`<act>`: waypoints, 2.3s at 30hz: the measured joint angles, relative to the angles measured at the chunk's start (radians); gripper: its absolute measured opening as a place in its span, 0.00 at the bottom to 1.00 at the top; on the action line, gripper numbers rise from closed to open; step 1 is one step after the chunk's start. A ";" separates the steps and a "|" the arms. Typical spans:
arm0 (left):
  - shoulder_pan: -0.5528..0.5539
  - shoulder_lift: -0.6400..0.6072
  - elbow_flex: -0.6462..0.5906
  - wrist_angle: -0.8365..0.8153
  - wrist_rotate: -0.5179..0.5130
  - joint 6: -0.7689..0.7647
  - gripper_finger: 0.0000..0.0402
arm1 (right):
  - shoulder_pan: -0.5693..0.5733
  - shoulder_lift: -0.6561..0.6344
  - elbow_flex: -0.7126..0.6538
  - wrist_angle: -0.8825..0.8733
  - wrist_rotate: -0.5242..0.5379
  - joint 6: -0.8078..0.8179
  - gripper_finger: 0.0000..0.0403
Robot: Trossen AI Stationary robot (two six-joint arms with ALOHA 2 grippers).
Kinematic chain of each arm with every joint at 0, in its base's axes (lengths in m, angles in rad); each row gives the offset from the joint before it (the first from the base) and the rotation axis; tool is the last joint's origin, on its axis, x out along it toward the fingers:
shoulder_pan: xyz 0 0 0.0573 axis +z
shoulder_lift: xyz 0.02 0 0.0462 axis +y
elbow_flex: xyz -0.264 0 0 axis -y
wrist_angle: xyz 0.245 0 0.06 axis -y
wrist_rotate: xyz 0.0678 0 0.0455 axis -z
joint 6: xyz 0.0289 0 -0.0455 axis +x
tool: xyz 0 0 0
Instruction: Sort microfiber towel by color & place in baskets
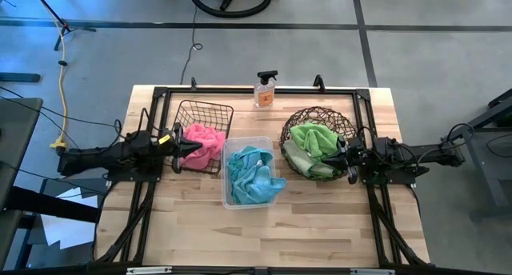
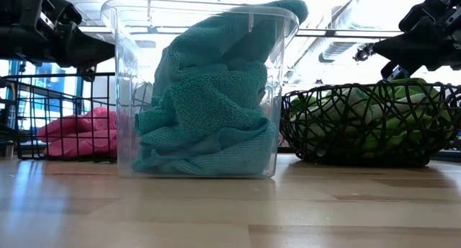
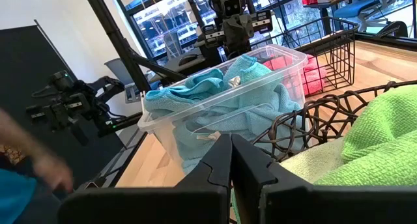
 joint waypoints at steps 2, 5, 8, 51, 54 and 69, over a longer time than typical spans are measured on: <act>0.000 0.000 0.000 0.000 -0.001 0.000 0.00 | 0.000 0.000 0.000 0.000 0.000 0.000 0.00; 0.000 0.000 0.000 0.000 -0.001 0.000 0.00 | 0.000 0.000 0.000 0.000 0.000 0.000 0.00; 0.000 0.000 0.000 0.000 -0.001 0.000 0.00 | 0.000 0.000 0.000 0.000 0.000 0.000 0.00; 0.000 0.003 0.000 0.001 -0.002 0.000 0.00 | -0.021 -0.011 -0.006 0.028 0.056 -0.237 0.00; 0.000 0.003 0.000 0.001 -0.002 0.000 0.00 | -0.021 -0.011 -0.006 0.028 0.056 -0.237 0.00; 0.000 0.003 0.001 0.001 -0.002 -0.001 0.00 | -0.021 -0.011 -0.006 0.028 0.056 -0.237 0.00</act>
